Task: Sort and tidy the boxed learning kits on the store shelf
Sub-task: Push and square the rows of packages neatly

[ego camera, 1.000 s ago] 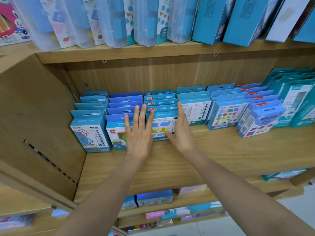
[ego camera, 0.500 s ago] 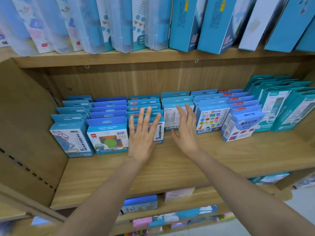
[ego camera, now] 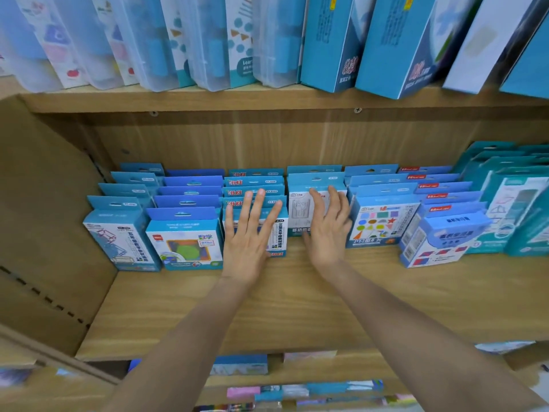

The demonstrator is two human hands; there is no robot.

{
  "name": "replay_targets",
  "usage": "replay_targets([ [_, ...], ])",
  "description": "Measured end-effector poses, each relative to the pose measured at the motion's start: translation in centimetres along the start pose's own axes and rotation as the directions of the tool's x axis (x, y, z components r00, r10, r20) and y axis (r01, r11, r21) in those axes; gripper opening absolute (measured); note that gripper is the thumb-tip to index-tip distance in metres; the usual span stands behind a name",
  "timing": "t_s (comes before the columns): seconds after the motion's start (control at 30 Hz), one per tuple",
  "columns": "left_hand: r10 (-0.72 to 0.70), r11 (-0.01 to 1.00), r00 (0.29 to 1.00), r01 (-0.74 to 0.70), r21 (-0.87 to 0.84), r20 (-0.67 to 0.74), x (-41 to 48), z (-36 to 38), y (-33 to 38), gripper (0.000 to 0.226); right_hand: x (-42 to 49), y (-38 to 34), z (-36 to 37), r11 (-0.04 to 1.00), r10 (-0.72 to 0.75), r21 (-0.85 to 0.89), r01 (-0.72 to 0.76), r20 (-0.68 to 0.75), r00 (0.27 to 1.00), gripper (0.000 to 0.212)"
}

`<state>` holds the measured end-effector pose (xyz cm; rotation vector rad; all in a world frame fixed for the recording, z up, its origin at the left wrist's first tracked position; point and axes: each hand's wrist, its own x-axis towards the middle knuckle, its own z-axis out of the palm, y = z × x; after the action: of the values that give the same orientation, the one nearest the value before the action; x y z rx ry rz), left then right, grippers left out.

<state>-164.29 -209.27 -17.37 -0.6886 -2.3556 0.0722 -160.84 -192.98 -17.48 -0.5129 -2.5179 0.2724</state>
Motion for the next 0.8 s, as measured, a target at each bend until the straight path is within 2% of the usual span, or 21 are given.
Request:
replay_targets([
  [0.23, 0.073, 0.991, 0.997, -0.07, -0.113, 0.018, -0.4, -0.9, -0.8, 0.12, -0.9, -0.1, -1.0, 0.999, -0.017, 0.048, 0.016, 0.017, 1.0, 0.094],
  [0.43, 0.105, 0.975, 0.994, -0.106, -0.196, -0.015, -0.4, -1.7, -0.7, 0.111, -1.9, 0.6, -2.5, 0.981, -0.106, 0.154, 0.116, -0.07, 0.992, 0.081],
  [0.63, 0.132, 0.923, 0.977, -0.182, -0.338, -0.167, -0.5, -3.0, 1.2, 0.08, -3.4, 2.1, -3.9, 0.948, -0.139, 0.273, 0.162, -0.101, 0.985, 0.053],
  [0.8, 0.208, 0.825, 0.966, -0.258, -0.502, -0.155, 0.9, -3.7, 5.0, 0.052, -4.8, 6.4, -6.2, 0.947, 0.005, 0.316, 0.053, -0.178, 0.984, 0.039],
])
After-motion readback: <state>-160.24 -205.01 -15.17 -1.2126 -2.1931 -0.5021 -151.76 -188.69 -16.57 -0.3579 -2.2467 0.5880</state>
